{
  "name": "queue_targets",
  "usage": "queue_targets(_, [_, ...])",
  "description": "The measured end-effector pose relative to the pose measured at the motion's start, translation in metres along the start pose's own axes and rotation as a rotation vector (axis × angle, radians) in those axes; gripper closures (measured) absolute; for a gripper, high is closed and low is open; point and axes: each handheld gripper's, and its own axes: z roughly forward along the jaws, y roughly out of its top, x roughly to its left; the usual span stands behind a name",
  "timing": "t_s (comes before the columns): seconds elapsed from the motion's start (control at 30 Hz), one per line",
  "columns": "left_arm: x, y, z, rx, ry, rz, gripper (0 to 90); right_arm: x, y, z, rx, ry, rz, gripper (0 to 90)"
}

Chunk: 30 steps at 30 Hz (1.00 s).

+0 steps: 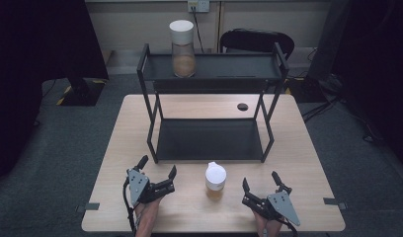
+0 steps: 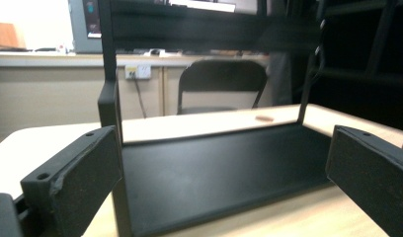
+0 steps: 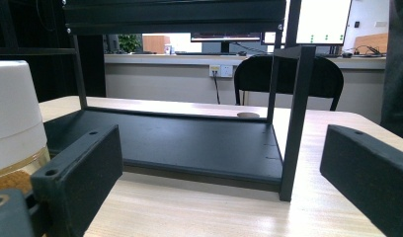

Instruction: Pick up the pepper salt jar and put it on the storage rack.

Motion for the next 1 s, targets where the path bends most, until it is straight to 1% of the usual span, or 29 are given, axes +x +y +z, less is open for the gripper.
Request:
queue_targets(0.03, [0.0, -0.003, 0.0, 0.001, -0.003, -0.003, 0.0, 0.0, 0.0, 0.0, 0.0, 0.0, 0.0, 1.6])
queue_targets(0.1, [-0.002, -0.006, -0.001, 0.013, 0.007, 0.007, 0.0, 0.0, 0.0, 0.0, 0.0, 0.0, 0.0, 1.6])
queue_targets(0.17, [-0.003, -0.011, -0.003, 0.012, 0.002, 0.007, 0.0, 0.0, 0.0, 0.0, 0.0, 0.0, 0.0, 1.6])
queue_targets(0.23, [-0.003, -0.014, -0.003, 0.018, 0.001, 0.023, 0.0, 0.0, 0.0, 0.0, 0.0, 0.0, 0.0, 1.6])
queue_targets(0.33, [-0.004, -0.018, -0.004, 0.022, -0.001, 0.026, 0.0, 0.0, 0.0, 0.0, 0.0, 0.0, 0.0, 1.6])
queue_targets(0.43, [-0.007, -0.024, -0.005, 0.026, 0.002, 0.047, 0.0, 0.0, 0.0, 0.0, 0.0, -0.001, 0.0, 1.6])
queue_targets(0.47, [-0.007, -0.026, -0.005, 0.025, 0.002, 0.045, 0.0, 0.0, 0.0, 0.0, 0.0, -0.001, -0.001, 1.6])
queue_targets(0.53, [-0.006, -0.027, -0.006, 0.034, 0.001, 0.035, 0.0, 0.0, 0.0, 0.0, 0.0, -0.001, -0.001, 1.6])
queue_targets(0.63, [-0.008, -0.028, -0.006, 0.027, 0.008, 0.057, 0.1, 0.0, 0.0, 0.0, 0.002, -0.001, 0.0, 1.6])
queue_targets(0.73, [-0.008, -0.028, -0.006, 0.026, 0.013, 0.048, 0.1, 0.0, 0.0, 0.0, 0.0, -0.001, -0.001, 1.6])
queue_targets(0.8, [-0.009, -0.028, -0.006, 0.029, 0.026, 0.042, 0.0, 0.0, 0.0, 0.0, 0.0, -0.001, -0.001, 1.6])
queue_targets(0.9, [-0.009, -0.027, -0.005, 0.03, 0.034, 0.021, 0.2, 0.0, 0.0, 0.0, 0.001, -0.003, 0.001, 1.6])
queue_targets(1.0, [-0.011, -0.028, -0.005, 0.029, 0.035, 0.04, 0.2, 0.0, 0.0, 0.0, 0.001, -0.001, 0.006, 1.5])
